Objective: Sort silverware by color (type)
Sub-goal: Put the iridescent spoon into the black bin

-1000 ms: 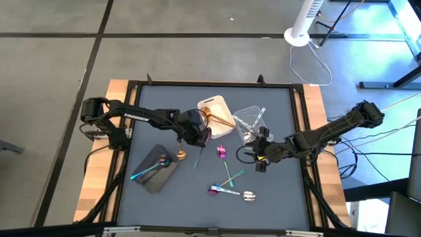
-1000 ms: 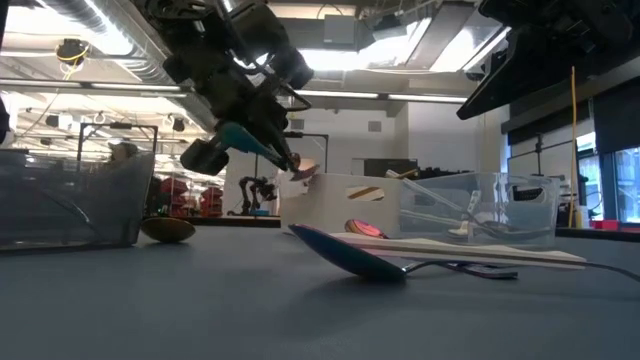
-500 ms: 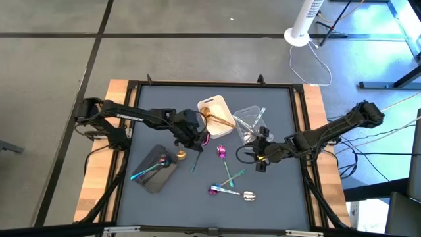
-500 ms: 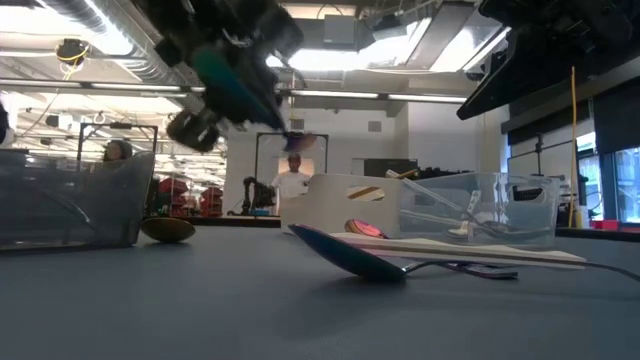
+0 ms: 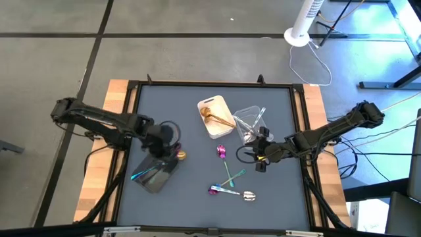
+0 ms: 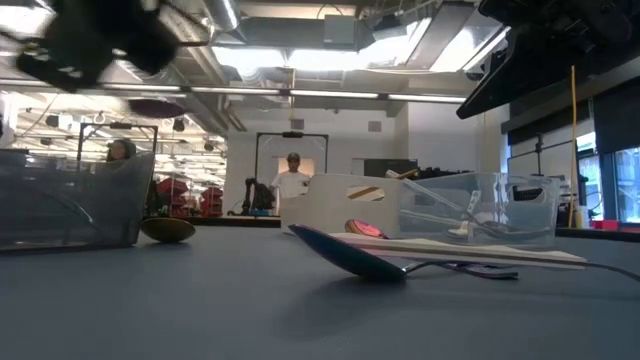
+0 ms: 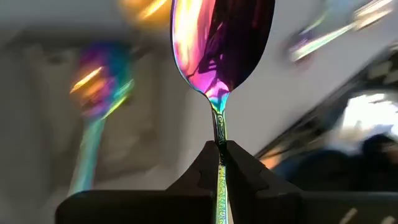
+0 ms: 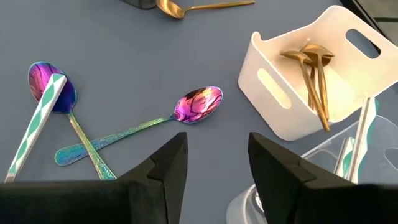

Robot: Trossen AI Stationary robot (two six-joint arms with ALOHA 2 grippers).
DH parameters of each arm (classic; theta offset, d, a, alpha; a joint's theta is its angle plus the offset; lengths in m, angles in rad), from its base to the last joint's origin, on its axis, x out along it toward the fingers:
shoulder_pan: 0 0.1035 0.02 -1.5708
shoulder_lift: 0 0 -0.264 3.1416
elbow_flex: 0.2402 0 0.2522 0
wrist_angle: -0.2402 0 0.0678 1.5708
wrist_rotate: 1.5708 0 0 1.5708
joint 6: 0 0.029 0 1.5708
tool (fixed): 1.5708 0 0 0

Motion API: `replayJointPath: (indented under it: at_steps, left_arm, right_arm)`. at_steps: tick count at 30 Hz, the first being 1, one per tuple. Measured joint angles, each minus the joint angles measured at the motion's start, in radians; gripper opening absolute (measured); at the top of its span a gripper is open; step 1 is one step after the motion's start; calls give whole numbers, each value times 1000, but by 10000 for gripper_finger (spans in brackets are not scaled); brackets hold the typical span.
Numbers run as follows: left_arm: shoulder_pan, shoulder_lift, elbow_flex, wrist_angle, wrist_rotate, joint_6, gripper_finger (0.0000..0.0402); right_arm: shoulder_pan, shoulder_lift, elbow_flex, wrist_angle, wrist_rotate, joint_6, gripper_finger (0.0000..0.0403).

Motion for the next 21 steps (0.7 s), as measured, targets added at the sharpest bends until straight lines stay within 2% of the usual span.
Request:
replayJointPath:
  at_steps: [4,8,12,18,21]
  left_arm:
    - [-91,-9,0,-160,19,-3,5]
    - [-166,-9,-1,-225,25,-4,5]
    - [-212,-8,-1,-226,11,-3,8]
    - [-225,6,-1,-225,-99,-3,17]
    - [-224,26,-1,-225,-93,-3,17]
  right_arm:
    - [0,0,0,0,0,0,159]
    - [0,0,0,0,0,0,159]
    - [0,0,0,0,0,0,159]
    - [0,0,0,-1,0,0,159]
    - [0,0,0,0,0,0,159]
